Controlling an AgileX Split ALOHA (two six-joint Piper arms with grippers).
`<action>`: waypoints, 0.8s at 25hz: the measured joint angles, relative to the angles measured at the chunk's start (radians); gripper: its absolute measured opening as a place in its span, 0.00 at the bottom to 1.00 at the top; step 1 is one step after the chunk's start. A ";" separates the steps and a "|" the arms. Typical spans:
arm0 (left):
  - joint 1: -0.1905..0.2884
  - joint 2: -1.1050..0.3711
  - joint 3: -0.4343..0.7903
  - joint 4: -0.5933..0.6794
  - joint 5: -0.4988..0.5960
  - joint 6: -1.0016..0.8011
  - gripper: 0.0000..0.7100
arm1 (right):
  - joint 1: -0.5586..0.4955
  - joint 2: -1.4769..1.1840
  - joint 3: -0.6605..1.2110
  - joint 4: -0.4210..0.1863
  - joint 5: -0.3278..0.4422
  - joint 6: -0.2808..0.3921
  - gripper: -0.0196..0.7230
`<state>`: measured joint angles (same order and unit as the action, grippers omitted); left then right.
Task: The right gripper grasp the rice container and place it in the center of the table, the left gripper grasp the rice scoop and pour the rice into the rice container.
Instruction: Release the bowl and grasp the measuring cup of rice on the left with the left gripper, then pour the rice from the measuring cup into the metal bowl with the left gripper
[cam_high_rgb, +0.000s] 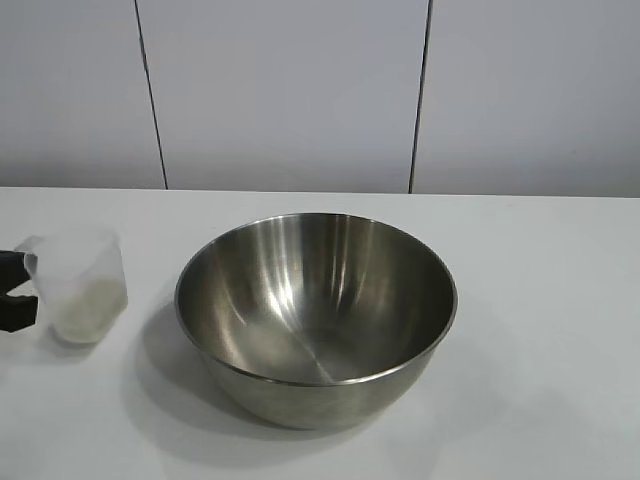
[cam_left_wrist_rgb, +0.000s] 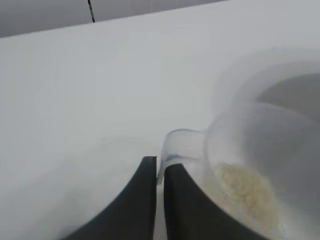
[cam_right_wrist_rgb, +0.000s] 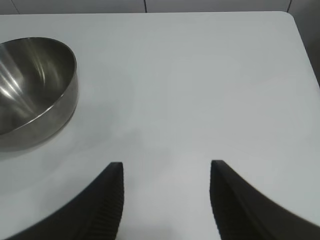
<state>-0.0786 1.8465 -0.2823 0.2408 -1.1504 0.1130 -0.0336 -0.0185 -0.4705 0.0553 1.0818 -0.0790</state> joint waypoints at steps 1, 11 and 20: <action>0.000 -0.022 0.001 0.002 0.003 0.010 0.01 | 0.000 0.000 0.000 0.000 0.000 0.000 0.51; -0.039 -0.359 -0.029 0.051 0.144 0.159 0.01 | 0.000 0.000 0.000 0.000 -0.001 0.000 0.51; -0.385 -0.508 -0.254 -0.111 0.604 0.622 0.01 | 0.000 0.000 0.000 0.000 0.000 0.000 0.51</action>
<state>-0.4633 1.3385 -0.5367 0.1302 -0.5466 0.7352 -0.0336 -0.0185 -0.4705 0.0553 1.0817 -0.0790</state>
